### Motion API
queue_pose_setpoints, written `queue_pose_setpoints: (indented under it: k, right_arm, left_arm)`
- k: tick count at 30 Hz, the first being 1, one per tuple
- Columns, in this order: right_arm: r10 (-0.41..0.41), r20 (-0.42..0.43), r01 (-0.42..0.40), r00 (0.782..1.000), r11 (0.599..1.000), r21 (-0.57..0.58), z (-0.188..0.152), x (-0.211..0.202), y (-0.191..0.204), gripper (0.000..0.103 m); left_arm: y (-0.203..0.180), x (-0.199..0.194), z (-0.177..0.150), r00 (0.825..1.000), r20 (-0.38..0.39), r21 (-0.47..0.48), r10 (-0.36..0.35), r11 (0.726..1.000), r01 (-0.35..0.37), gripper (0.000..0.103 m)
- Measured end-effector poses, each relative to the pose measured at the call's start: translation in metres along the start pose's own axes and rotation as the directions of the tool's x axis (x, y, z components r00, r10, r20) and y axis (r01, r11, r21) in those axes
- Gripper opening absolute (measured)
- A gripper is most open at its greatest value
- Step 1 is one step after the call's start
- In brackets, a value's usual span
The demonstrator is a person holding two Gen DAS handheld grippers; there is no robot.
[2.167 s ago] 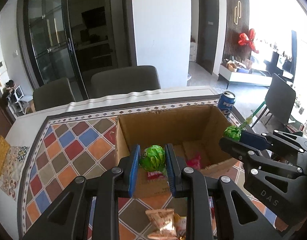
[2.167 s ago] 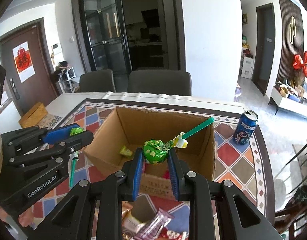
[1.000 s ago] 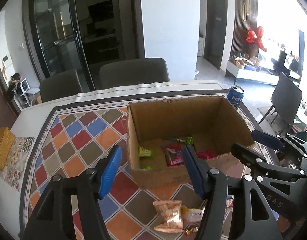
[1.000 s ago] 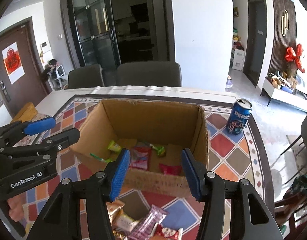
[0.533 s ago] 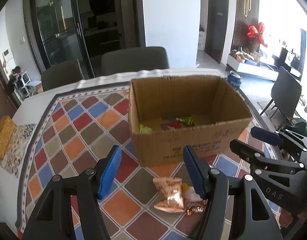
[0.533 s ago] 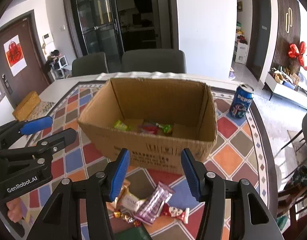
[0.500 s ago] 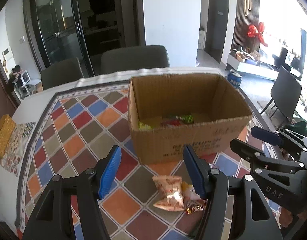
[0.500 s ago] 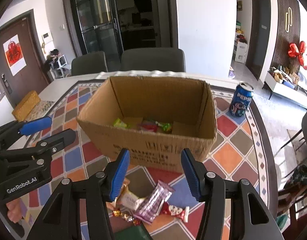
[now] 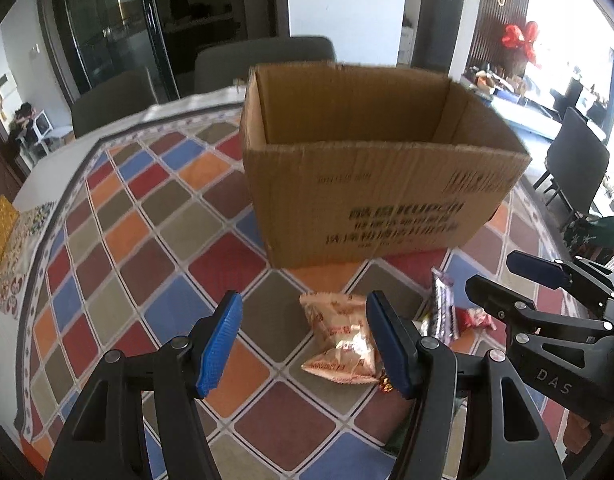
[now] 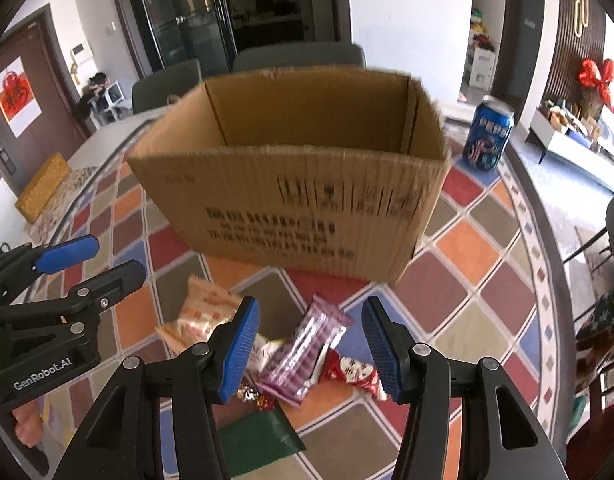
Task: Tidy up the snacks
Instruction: 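Withdraw both tools from the box back toward the remaining snacks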
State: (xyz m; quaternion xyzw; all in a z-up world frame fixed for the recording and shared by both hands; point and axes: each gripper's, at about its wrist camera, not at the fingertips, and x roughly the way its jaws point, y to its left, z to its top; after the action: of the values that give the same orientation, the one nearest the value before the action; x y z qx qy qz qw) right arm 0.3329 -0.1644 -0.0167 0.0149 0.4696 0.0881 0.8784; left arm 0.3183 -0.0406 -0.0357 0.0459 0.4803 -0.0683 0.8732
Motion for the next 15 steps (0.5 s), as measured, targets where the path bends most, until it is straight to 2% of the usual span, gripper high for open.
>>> queue_pose_setpoints:
  k: [8,15]
  right_arm:
    - [-0.009,-0.073,0.012,0.997,1.000,0.028,-0.012,0.030,-0.005,0.054]
    - [-0.011,-0.089,0.015,0.996,0.999,0.043,-0.024,0.039,-0.012,0.054]
  left_arm:
    - [0.000,0.026,-0.015,0.998,-0.070,-0.002,-0.011,1.000,0.011,0.063]
    - [-0.009,0.037,-0.029,0.994,-0.104,0.021,-0.025,0.999,0.027,0.063]
